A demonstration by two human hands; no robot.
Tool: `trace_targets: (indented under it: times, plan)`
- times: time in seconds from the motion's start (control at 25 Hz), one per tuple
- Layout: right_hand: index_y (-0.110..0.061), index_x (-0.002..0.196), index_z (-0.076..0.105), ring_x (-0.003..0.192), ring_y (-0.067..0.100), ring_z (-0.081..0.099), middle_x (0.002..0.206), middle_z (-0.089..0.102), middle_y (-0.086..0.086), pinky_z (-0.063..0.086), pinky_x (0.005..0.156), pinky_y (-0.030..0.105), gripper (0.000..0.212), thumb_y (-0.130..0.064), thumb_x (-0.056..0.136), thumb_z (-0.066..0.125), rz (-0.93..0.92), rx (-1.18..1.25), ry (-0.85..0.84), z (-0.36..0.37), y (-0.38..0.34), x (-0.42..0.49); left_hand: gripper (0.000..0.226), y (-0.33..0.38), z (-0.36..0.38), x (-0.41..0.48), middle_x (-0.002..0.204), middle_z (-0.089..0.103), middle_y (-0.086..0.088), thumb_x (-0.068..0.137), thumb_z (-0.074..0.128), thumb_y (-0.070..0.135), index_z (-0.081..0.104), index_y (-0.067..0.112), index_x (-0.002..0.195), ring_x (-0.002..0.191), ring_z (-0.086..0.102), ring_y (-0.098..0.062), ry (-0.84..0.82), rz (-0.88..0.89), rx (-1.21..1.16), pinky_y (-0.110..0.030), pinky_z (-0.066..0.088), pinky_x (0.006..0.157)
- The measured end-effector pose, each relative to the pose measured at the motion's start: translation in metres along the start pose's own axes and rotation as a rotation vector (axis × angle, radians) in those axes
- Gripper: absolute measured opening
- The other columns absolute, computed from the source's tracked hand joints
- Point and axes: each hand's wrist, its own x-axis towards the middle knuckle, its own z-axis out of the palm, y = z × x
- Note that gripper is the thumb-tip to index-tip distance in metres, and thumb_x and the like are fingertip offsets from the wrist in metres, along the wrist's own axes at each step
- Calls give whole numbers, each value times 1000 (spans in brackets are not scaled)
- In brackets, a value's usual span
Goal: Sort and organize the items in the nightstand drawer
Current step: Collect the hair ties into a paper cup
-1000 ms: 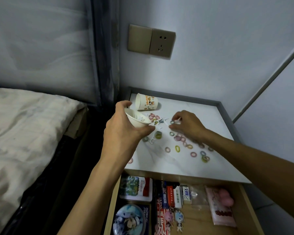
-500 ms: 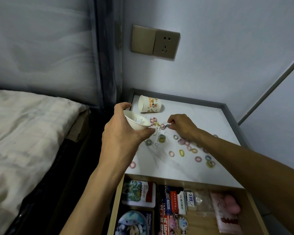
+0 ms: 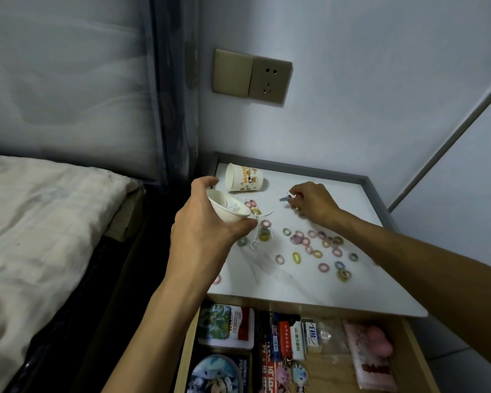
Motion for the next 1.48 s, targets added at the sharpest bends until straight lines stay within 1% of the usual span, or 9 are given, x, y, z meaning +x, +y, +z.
trace_targets:
  times: [0.16,0.28,0.4,0.56,0.76,0.92,1.16,1.36,1.48]
  plan:
    - [-13,108,73,92,22,63,95,69,1,44,77,28,20,-11,95,59,-49,-191,-107,-10,11,-1,85,2,1,0,106,54,10,64,89,33,42,29,134,101,60,-17,-2,-5,0,-38,56,85]
    - [-15,101,74,86,20,64,94,72,4,49,74,28,20,-5,92,60,-46,-222,-160,-14,14,-2,85,3,2,0,107,56,8,64,89,34,42,29,134,102,60,-17,-3,-6,5,-38,56,85]
    - [-7,106,73,74,14,69,88,74,7,49,64,14,17,-5,92,64,-14,-65,-149,-15,15,-5,84,5,3,-1,107,55,9,64,89,34,42,29,134,101,60,-16,-10,-10,-1,-36,56,84]
    - [-2,116,69,66,11,69,87,75,8,58,68,24,24,-4,93,63,-18,282,-98,-23,1,-17,84,4,3,-1,103,53,12,64,89,34,42,31,133,100,62,-17,-17,-18,0,-37,56,85]
    - [-8,107,72,62,12,65,80,75,6,52,56,24,17,-6,91,66,-295,389,-221,-61,-61,-34,86,4,5,-1,104,53,12,62,89,36,41,31,133,100,62,-16,-37,-26,14,-36,56,85]
    - [-9,93,76,58,14,65,75,75,2,48,51,24,9,-11,85,73,-517,238,-347,-79,-116,-53,87,4,8,-2,105,56,12,62,89,39,41,31,134,94,62,-12,-62,-18,20,-30,55,78]
    - [-15,104,76,80,8,71,87,74,-13,58,75,24,20,-10,85,73,-593,169,-470,-76,-142,-64,84,5,6,-3,108,62,11,62,87,39,43,31,132,92,62,-8,-73,4,-10,-25,53,73]
    - [-16,95,76,73,10,70,83,74,-4,58,70,25,9,-14,89,70,-443,310,-56,-66,-98,-32,83,4,2,-2,103,56,13,63,89,34,43,31,132,96,61,-12,-22,-11,-13,-30,54,78]
    - [-16,101,75,86,12,68,94,74,-3,54,82,28,13,-17,88,71,-276,-53,-135,-27,-52,-10,84,2,-2,-1,109,59,8,64,89,32,42,30,134,100,61,-15,4,-10,-6,-36,56,84]
